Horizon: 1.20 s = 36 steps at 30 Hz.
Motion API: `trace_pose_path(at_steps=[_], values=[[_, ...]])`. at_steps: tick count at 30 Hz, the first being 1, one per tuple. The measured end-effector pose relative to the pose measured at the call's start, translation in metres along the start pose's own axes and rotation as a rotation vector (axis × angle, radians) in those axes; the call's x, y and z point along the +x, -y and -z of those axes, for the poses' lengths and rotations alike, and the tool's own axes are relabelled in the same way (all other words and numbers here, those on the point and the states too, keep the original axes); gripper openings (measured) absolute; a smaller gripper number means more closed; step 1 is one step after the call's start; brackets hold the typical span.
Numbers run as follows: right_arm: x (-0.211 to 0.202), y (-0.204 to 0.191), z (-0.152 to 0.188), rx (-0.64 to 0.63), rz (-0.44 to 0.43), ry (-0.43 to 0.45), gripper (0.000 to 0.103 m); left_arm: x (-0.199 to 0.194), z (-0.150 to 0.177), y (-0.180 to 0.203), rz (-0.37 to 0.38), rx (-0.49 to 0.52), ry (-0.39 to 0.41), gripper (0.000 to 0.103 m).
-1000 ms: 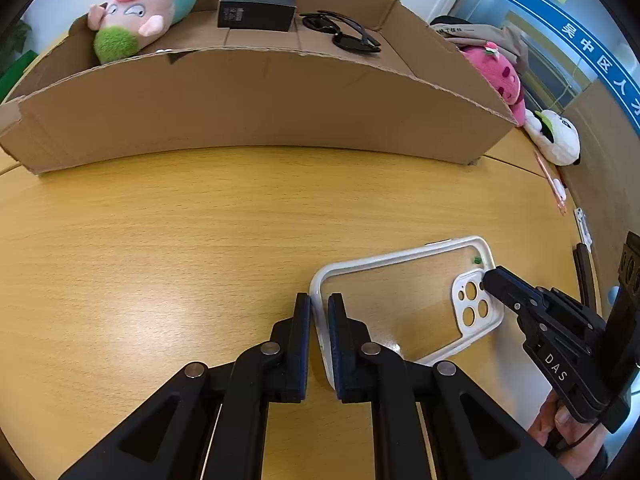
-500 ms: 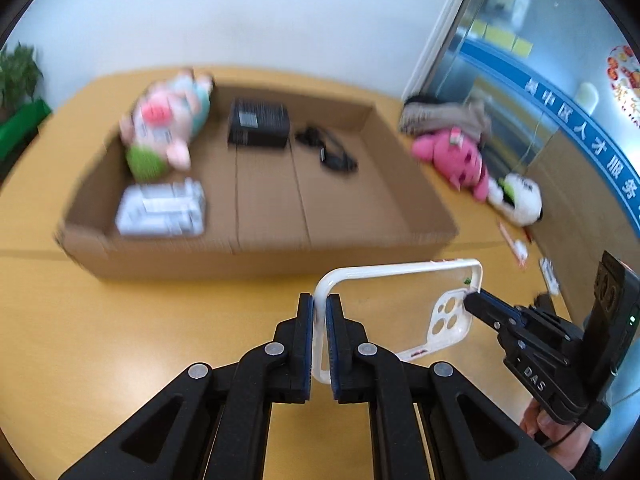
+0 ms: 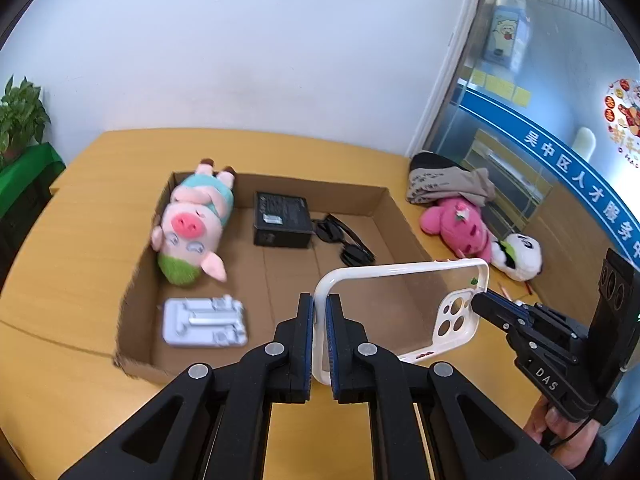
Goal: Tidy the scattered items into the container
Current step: 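Lift the phone case with the right gripper and lower it into the tray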
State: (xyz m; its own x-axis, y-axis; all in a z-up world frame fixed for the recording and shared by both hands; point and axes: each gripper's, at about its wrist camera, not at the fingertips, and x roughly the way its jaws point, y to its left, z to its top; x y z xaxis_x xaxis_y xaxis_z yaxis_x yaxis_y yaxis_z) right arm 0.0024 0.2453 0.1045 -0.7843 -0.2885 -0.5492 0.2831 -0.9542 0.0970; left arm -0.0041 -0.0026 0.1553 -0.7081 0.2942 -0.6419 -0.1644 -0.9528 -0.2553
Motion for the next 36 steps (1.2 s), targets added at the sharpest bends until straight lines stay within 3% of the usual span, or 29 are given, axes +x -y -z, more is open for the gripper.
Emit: trace_pose_path(at_steps=[8,15,20,28,33,36], values=[[0.050,-0.001,-0.041,-0.014,-0.020,-0.030,0.006,0.052,-0.044,-0.032,-0.035,-0.007,-0.054,0.006],[0.124,0.012,-0.061,0.005,-0.017,-0.149,0.006,0.131,-0.070,-0.063,-0.057,-0.050,-0.169,0.006],[0.182,0.034,-0.056,0.093,-0.056,-0.311,0.007,0.189,-0.066,-0.078,-0.077,-0.057,-0.290,0.006],[0.242,0.058,-0.036,0.129,-0.026,-0.498,0.007,0.247,-0.046,-0.085,-0.103,-0.050,-0.418,0.006],[0.266,0.054,-0.021,0.109,-0.027,-0.594,0.009,0.260,-0.042,-0.089,-0.138,-0.054,-0.447,0.006],[0.269,0.056,-0.017,0.116,-0.034,-0.600,0.009,0.262,-0.039,-0.090,-0.137,-0.055,-0.465,0.006]])
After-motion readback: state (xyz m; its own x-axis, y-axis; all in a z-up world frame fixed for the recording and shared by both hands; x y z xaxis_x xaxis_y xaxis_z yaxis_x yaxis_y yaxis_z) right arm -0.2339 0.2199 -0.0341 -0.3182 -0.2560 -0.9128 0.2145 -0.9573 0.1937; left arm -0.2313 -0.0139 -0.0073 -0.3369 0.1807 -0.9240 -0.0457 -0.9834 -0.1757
